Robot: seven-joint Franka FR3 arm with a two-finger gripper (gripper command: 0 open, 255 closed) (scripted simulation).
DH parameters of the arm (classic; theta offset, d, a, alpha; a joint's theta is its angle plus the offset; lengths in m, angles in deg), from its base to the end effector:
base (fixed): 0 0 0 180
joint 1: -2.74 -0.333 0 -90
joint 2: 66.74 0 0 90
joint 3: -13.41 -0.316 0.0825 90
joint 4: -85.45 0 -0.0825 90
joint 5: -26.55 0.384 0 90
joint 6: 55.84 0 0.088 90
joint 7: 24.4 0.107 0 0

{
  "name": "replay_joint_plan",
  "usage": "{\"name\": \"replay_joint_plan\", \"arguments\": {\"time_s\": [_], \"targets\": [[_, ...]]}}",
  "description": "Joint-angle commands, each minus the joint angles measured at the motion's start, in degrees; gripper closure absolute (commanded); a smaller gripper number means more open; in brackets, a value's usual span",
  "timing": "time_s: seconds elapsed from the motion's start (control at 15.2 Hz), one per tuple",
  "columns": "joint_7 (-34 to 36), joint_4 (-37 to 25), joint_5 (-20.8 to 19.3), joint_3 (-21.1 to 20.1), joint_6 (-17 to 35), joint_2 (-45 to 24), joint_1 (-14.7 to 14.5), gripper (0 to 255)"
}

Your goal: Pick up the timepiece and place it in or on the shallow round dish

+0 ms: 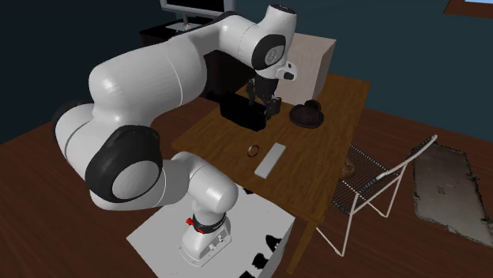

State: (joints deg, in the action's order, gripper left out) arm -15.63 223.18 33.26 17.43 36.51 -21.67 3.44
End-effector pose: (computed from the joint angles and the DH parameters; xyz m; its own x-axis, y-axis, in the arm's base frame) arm 0.3091 -0.0189 0.5723 0.9760 -0.2154 -0.0324 -0.2178 -0.9623 -0.1628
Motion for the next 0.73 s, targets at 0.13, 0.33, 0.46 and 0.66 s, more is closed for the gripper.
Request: {"name": "replay_joint_plan", "arguments": {"time_s": [0.13,0.33,0.46,0.66], "targets": [[-2.4,3.9,0.2,0.3,3.7,0.1,-0.9,0],[-6.1,9.3,0.5,0.7,9.4,-0.3,-2.3,0],[-8.6,12.6,0.7,1.0,13.3,-1.0,-3.3,0],[-12.5,17.1,1.2,1.5,19.6,-3.0,-4.9,0]]}}
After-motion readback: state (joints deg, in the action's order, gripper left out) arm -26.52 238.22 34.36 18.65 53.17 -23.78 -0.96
